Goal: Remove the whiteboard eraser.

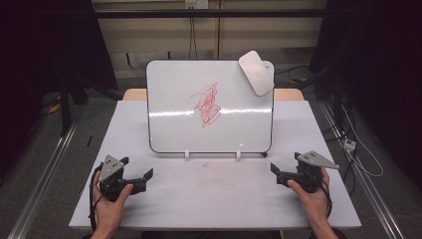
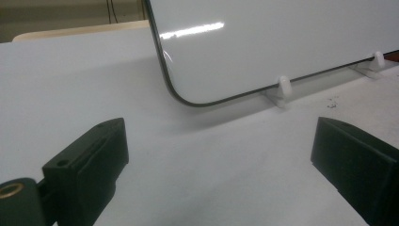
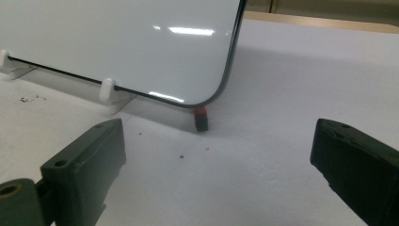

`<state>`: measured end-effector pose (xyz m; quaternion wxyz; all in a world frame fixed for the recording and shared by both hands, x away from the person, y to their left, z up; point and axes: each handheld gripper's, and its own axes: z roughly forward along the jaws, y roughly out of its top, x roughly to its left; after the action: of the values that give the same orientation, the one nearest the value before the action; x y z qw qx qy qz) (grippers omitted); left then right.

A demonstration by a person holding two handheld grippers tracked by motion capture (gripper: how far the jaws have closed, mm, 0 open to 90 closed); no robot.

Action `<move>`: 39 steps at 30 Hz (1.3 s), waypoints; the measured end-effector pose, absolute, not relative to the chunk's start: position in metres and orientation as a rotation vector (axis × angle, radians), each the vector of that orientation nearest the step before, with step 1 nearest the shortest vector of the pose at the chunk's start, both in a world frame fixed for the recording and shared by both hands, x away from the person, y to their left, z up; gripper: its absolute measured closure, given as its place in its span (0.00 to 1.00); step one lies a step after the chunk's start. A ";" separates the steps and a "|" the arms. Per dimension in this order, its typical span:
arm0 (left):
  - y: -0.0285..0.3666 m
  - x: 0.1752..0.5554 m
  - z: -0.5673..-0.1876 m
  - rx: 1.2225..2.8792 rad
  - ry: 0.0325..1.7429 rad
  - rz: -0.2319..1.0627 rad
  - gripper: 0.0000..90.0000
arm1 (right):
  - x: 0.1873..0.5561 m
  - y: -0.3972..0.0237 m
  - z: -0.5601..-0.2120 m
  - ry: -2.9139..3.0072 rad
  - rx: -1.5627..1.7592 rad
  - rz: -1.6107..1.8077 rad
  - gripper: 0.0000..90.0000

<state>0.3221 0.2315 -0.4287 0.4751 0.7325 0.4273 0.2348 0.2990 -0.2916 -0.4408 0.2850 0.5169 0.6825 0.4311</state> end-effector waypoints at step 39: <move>0.227 0.324 -0.427 1.807 1.020 0.554 0.05 | 0.368 -0.263 -0.369 1.803 1.173 1.108 0.07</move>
<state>0.3240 0.2270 -0.4271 0.4767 0.7397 0.4173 0.2268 0.3681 -0.2628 -0.3686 0.3530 0.4535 0.6972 0.4286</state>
